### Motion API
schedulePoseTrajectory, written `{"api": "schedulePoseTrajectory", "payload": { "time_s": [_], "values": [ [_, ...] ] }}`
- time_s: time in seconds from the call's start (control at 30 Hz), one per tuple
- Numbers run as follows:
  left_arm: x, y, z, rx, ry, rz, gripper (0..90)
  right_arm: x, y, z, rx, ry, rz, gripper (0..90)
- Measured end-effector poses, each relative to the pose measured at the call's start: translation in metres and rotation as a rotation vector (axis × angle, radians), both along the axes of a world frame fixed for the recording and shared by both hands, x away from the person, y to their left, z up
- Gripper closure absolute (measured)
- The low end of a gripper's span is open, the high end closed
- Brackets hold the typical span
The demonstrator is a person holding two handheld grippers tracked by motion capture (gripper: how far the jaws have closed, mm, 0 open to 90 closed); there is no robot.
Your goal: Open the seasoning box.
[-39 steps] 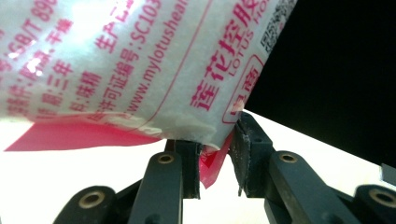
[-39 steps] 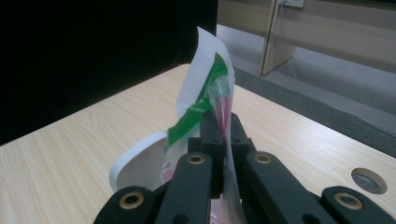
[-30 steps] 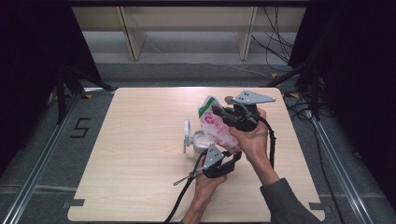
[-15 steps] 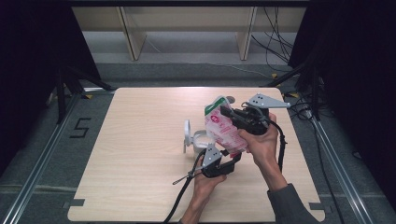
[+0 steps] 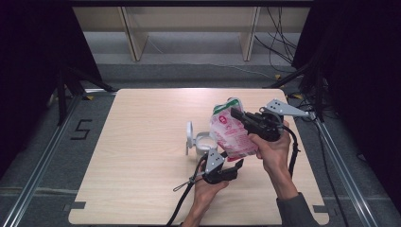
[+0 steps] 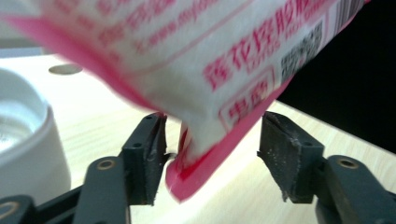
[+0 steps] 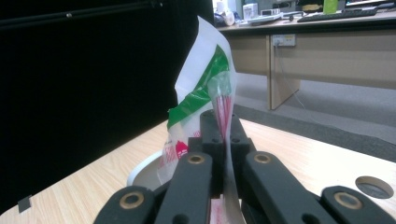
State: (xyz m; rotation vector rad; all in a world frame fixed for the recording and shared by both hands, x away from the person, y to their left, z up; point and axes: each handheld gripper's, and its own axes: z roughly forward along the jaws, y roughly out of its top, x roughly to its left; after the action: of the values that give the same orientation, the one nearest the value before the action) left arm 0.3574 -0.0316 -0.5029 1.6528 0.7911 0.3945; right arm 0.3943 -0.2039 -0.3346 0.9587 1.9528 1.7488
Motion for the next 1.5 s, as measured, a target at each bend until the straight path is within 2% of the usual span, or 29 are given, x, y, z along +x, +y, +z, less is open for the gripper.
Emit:
{"api": "schedulePoseTrajectory", "payload": {
  "time_s": [0.03, 0.07, 0.1, 0.13, 0.27, 0.3, 0.4, 0.5, 0.53, 0.57, 0.6, 0.73, 0.77, 0.8, 0.83, 0.87, 0.93, 1.0, 1.03, 1.07, 1.2, 1.23, 1.27, 1.33, 1.37, 1.4, 1.43, 1.47, 1.5],
  "values": [
    [0.000, 0.002, -0.001, -0.011, 0.004, -0.006, 37.4, -0.002, -0.001, -0.001, 0.011, 0.008, -0.004, 90.0],
    [-0.002, 0.002, -0.002, -0.050, 0.015, -0.011, 37.3, -0.002, -0.003, -0.001, 0.006, -0.012, -0.005, 90.0],
    [-0.003, 0.005, -0.002, -0.040, 0.013, -0.018, 37.0, -0.004, -0.004, -0.002, 0.016, 0.011, -0.005, 90.0],
    [-0.004, 0.007, -0.002, -0.023, 0.016, -0.016, 36.3, -0.005, -0.005, -0.003, 0.017, 0.006, -0.009, 90.0],
    [-0.009, 0.016, -0.001, -0.014, 0.033, -0.028, 33.7, -0.006, -0.013, -0.008, 0.006, 0.008, -0.016, 90.0],
    [-0.011, 0.019, -0.001, 0.001, 0.036, -0.027, 33.0, -0.007, -0.014, -0.010, 0.025, 0.013, -0.026, 90.0],
    [-0.015, 0.024, 0.001, 0.006, 0.043, -0.020, 31.8, -0.007, -0.020, -0.015, 0.024, 0.012, -0.038, 90.0],
    [-0.018, 0.030, 0.004, -0.005, 0.036, -0.022, 31.5, -0.009, -0.023, -0.020, 0.023, 0.032, -0.047, 90.0],
    [-0.020, 0.033, 0.005, 0.000, 0.036, -0.014, 31.5, -0.008, -0.025, -0.022, 0.012, 0.014, -0.048, 90.0],
    [-0.021, 0.035, 0.006, 0.005, 0.035, -0.011, 31.5, -0.010, -0.025, -0.024, 0.035, 0.039, -0.054, 90.0],
    [-0.022, 0.036, 0.007, -0.001, 0.033, -0.011, 31.6, -0.009, -0.027, -0.026, 0.018, 0.040, -0.051, 90.0],
    [-0.025, 0.042, 0.009, 0.025, 0.019, -0.005, 31.5, -0.010, -0.029, -0.036, 0.024, 0.041, -0.055, 90.0],
    [-0.026, 0.044, 0.010, 0.025, 0.022, 0.001, 31.5, -0.010, -0.030, -0.039, 0.021, 0.037, -0.056, 90.0],
    [-0.024, 0.045, 0.010, 0.026, -0.007, -0.021, 31.6, -0.011, -0.031, -0.041, 0.016, 0.056, -0.053, 90.0],
    [-0.027, 0.045, 0.010, 0.022, 0.017, 0.000, 31.5, -0.010, -0.033, -0.043, 0.001, 0.039, -0.061, 90.0],
    [-0.027, 0.046, 0.011, 0.026, 0.013, 0.003, 31.5, -0.012, -0.033, -0.045, 0.025, 0.074, -0.067, 90.0],
    [-0.027, 0.047, 0.010, 0.023, 0.019, 0.008, 31.5, -0.012, -0.035, -0.049, 0.019, 0.077, -0.071, 90.0],
    [-0.027, 0.049, 0.010, 0.035, 0.023, 0.006, 31.5, -0.013, -0.038, -0.053, 0.005, 0.087, -0.069, 90.0],
    [-0.027, 0.049, 0.009, 0.032, 0.024, 0.001, 31.5, -0.012, -0.042, -0.054, -0.028, 0.067, -0.074, 90.0],
    [-0.027, 0.049, 0.009, 0.031, 0.026, 0.001, 31.5, -0.014, -0.042, -0.056, -0.009, 0.095, -0.082, 90.0],
    [-0.028, 0.050, 0.008, 0.035, 0.025, -0.001, 31.5, -0.019, -0.051, -0.058, 0.014, 0.095, -0.092, 90.0],
    [-0.028, 0.050, 0.008, 0.037, 0.025, 0.000, 31.5, -0.019, -0.054, -0.059, 0.003, 0.079, -0.088, 90.0],
    [-0.027, 0.051, 0.008, 0.035, 0.028, 0.004, 31.5, -0.021, -0.057, -0.058, -0.012, 0.092, -0.096, 90.0],
    [-0.027, 0.052, 0.008, 0.032, 0.027, 0.002, 31.5, -0.024, -0.061, -0.060, 0.013, 0.096, -0.103, 90.0],
    [-0.027, 0.052, 0.008, 0.035, 0.024, 0.002, 31.7, -0.023, -0.064, -0.061, -0.001, 0.069, -0.106, 90.0],
    [-0.027, 0.052, 0.008, 0.032, 0.024, 0.000, 31.8, -0.026, -0.066, -0.060, -0.011, 0.104, -0.126, 90.0],
    [-0.027, 0.052, 0.008, 0.032, 0.026, 0.002, 31.8, -0.026, -0.069, -0.061, -0.013, 0.085, -0.105, 90.0],
    [-0.027, 0.052, 0.008, 0.035, 0.031, 0.007, 31.7, -0.029, -0.070, -0.061, -0.001, 0.105, -0.123, 90.0],
    [-0.027, 0.051, 0.007, 0.030, 0.032, 0.007, 31.6, -0.029, -0.073, -0.062, -0.018, 0.089, -0.110, 90.0]
  ]
}}
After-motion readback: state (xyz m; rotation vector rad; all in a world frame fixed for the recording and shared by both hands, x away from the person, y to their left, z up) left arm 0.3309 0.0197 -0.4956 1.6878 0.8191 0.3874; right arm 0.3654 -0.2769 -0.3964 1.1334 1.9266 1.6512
